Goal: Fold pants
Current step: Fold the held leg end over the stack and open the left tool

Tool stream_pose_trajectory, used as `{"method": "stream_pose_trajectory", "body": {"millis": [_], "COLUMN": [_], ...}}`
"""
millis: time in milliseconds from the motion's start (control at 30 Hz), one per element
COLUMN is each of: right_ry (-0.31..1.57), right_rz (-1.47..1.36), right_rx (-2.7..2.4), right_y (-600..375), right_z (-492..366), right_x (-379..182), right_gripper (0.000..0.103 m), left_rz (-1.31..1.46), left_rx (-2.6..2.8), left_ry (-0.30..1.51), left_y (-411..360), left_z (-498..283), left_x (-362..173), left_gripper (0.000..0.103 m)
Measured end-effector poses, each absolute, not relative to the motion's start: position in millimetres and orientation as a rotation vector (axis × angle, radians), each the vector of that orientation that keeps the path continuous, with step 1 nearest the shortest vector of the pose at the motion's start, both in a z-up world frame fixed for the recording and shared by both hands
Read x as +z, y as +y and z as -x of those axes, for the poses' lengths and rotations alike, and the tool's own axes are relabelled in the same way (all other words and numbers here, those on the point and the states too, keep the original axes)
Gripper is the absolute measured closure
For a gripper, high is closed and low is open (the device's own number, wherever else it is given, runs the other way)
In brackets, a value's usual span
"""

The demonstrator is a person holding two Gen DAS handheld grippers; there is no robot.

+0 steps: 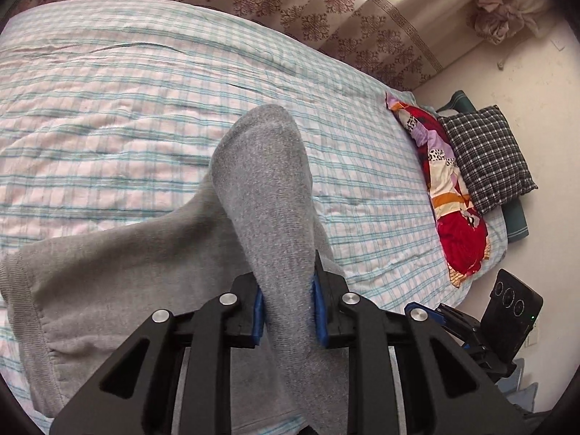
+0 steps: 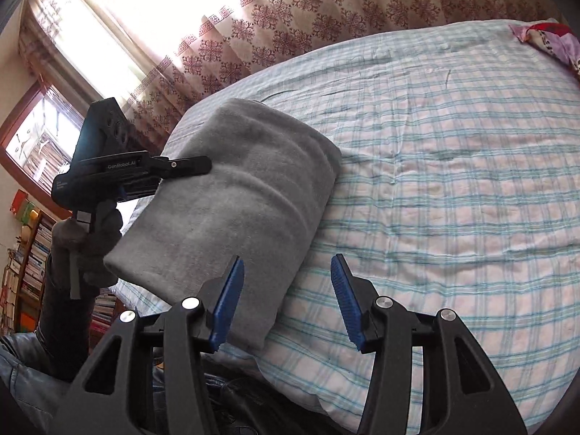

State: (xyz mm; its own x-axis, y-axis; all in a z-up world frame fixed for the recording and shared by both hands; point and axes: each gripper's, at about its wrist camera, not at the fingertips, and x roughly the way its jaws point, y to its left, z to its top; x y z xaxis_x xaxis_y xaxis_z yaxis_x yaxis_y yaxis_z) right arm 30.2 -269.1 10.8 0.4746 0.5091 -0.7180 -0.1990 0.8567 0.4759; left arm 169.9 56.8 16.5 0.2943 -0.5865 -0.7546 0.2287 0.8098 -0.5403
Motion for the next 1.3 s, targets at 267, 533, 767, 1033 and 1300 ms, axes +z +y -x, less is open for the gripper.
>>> {"method": "stream_pose_trajectory", "body": {"millis": [267,533,767,1033,1300], "right_ry": [1.064,1.106,1.113,1.164,1.154], "right_rz": [-0.259,-0.12,-0.097,-0.062,-0.082], "right_rx": [0.557,0.659,0.721,0.764,0.77], "right_y": [-196,-124,-94,-68,-75], "right_z": [-59,-69,-72,-70,-70], "right_x": [-11,-22,-18,-35,-36], "right_gripper": [0.053,0.051,0.051,0.051,0.051], "left_rz": [0.437,0.51,0.56,0.543,0.359], "left_rx": [-0.462,-0.431,-0.365,-0.264,-0.135], "left_ry": [1.163,1.149,1.123,1.128,1.115], "left_y": [133,186,232,262,252], "left_z": [-159,-147,-140,-137,-130], "left_x": [-10,-29,-36,-49,-44], "left_gripper": [0.083,0.086,0.087,0.087,0.066]}}
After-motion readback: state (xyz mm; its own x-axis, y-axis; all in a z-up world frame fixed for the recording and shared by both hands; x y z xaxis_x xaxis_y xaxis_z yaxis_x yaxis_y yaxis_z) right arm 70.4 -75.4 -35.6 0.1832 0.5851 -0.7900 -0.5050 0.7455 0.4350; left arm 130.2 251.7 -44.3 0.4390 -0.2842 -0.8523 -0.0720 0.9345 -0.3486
